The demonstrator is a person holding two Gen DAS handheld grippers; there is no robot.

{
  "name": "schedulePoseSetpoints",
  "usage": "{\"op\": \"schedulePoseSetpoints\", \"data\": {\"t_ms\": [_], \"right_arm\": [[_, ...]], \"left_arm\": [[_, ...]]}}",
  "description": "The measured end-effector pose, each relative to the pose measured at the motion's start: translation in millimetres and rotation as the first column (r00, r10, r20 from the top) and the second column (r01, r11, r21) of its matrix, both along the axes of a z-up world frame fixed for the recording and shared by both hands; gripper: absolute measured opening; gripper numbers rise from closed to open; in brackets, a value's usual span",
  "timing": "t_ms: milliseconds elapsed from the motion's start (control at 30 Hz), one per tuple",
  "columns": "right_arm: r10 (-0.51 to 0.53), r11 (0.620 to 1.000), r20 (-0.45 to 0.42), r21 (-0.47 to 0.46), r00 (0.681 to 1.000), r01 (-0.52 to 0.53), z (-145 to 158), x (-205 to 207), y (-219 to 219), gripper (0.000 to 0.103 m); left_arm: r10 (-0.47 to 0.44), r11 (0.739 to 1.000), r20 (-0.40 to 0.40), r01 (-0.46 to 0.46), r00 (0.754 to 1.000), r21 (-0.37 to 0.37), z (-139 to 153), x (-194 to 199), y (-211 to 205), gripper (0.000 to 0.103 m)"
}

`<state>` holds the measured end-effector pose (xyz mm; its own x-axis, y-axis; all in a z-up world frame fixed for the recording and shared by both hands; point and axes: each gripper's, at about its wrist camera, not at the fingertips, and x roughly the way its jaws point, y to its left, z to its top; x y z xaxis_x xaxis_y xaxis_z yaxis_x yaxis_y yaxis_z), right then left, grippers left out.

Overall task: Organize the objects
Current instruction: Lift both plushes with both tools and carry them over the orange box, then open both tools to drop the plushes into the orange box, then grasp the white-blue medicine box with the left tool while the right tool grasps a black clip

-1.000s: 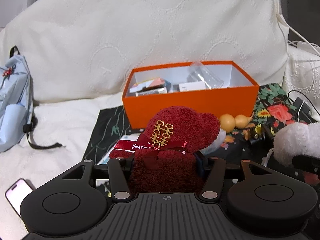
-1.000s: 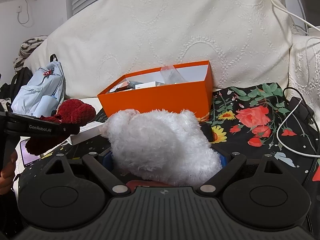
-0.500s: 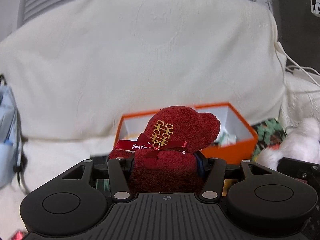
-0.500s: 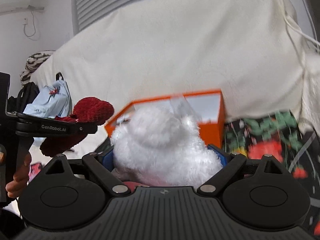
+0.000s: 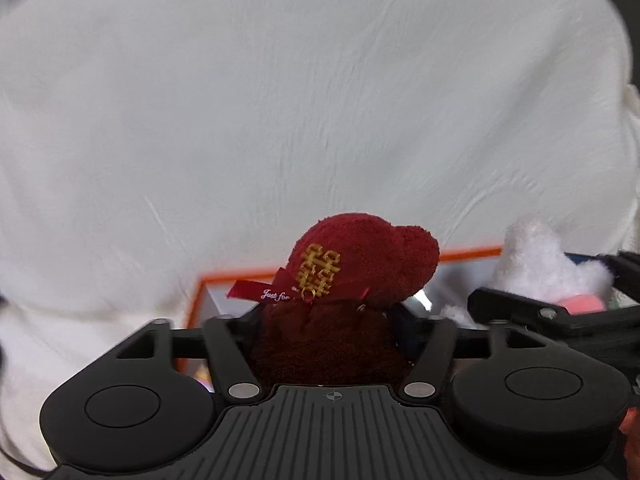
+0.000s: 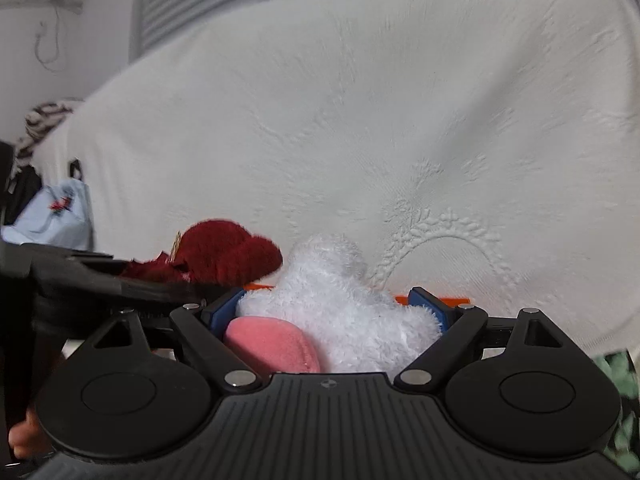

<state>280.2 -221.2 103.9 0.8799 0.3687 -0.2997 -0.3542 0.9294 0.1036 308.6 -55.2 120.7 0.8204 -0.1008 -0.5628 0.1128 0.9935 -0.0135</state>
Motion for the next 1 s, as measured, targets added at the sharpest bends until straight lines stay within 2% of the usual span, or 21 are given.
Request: {"op": "schedulePoseSetpoints", "data": {"t_ms": [67,167,267,367,533,667,833,900,1000], "right_arm": [[0.0,1.0,-0.102,-0.018,0.995,-0.002,-10,34,3,0.091],[-0.113,0.993,-0.171,-0.046,0.979,0.107,-24,62,-2,0.093],[-0.134,0.99,-0.125,0.018,0.983,0.137,-18,57,-17,0.099],[-0.168,0.983,-0.091,0.059,0.982,0.174,-6,45,-30,0.101],[-0.167,0.98,-0.079,0.101,0.983,0.174,7,-1,-45,0.102],[-0.144,0.977,-0.121,0.138,0.982,0.161,-12,-58,-61,0.103],[-0.136,0.973,-0.231,0.15,0.963,0.173,-65,-118,-65,0.103],[-0.141,0.974,-0.279,0.131,0.95,0.183,-84,-130,-63,0.103],[-0.138,0.979,-0.363,0.089,0.921,0.182,-100,-125,-53,0.103]], "left_arm": [[0.039,0.999,-0.055,-0.041,0.998,-0.023,-10,14,8,0.103],[0.024,0.998,-0.012,-0.025,1.0,-0.054,-6,6,14,0.103],[0.041,0.999,0.062,-0.041,0.997,-0.005,9,-8,8,0.103],[0.035,0.999,0.089,-0.037,0.995,0.017,20,-33,16,0.103],[0.038,0.995,0.115,-0.048,0.993,0.083,13,-87,36,0.103],[0.102,0.989,0.045,-0.106,0.994,0.103,-20,-124,62,0.103],[0.165,0.986,-0.108,-0.166,0.98,0.005,-72,-151,95,0.103],[0.178,0.984,-0.148,-0.18,0.973,-0.004,-84,-155,99,0.103],[0.13,0.991,-0.176,-0.134,0.976,-0.015,-88,-155,95,0.103]]}}
